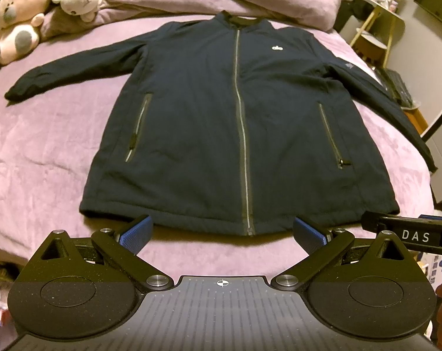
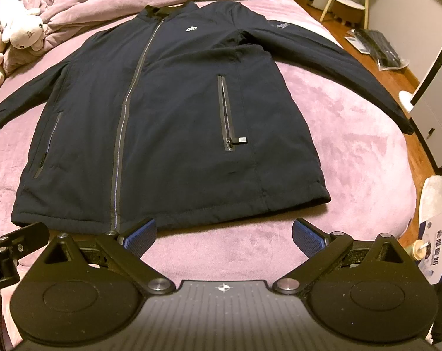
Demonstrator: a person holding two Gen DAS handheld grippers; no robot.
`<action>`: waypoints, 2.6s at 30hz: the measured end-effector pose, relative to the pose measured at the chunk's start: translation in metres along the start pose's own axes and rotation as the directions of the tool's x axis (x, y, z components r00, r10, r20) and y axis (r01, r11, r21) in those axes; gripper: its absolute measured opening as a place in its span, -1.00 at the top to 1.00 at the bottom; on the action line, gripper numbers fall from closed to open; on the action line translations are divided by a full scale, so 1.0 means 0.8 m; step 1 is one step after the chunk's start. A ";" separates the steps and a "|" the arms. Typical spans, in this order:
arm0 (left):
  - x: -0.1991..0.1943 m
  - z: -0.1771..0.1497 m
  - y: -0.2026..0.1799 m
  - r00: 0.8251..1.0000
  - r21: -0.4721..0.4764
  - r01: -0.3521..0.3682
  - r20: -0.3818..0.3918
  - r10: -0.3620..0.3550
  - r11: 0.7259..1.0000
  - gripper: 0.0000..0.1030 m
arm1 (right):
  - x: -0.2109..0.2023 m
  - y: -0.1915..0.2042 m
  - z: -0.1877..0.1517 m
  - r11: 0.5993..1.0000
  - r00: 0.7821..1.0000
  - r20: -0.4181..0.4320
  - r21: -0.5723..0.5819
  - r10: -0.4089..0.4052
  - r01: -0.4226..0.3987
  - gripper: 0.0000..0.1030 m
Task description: Fold large clothes
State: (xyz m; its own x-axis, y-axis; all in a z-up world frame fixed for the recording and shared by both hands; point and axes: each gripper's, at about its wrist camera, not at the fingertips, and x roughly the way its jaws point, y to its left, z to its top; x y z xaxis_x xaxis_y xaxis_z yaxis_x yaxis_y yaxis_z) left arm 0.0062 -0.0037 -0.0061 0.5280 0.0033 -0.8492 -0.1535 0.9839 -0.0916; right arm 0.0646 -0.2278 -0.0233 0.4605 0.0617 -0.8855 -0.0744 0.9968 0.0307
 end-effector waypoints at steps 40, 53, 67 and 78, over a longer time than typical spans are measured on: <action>0.182 0.108 0.092 0.997 -0.281 0.020 0.077 0.002 0.960 -1.00 | 0.283 -0.448 0.079 0.052 0.866 0.495 0.869 -0.067 -0.493 0.16; 0.179 0.123 0.119 0.996 -0.279 0.033 0.093 -0.007 0.960 -1.00 | 0.163 -0.275 0.242 0.877 0.813 0.535 0.475 -0.228 -0.067 0.76; 0.233 0.217 0.089 0.918 -0.255 0.395 0.137 -0.372 0.882 -1.00 | 0.182 -0.001 0.189 0.954 0.898 0.371 -0.266 0.236 -0.141 0.12; 0.328 0.241 0.049 0.852 -0.367 0.511 0.097 -0.515 0.777 -0.67 | 0.221 -0.116 0.178 0.949 0.920 0.349 0.190 0.176 -0.253 0.20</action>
State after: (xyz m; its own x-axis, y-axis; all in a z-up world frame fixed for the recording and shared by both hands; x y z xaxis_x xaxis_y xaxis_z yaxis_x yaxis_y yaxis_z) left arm 0.2996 0.0703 -0.1321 0.6096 -0.4863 -0.6260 -0.1564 0.7004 -0.6964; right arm 0.2787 -0.3021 -0.1163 0.7196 0.2498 -0.6479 -0.0192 0.9399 0.3410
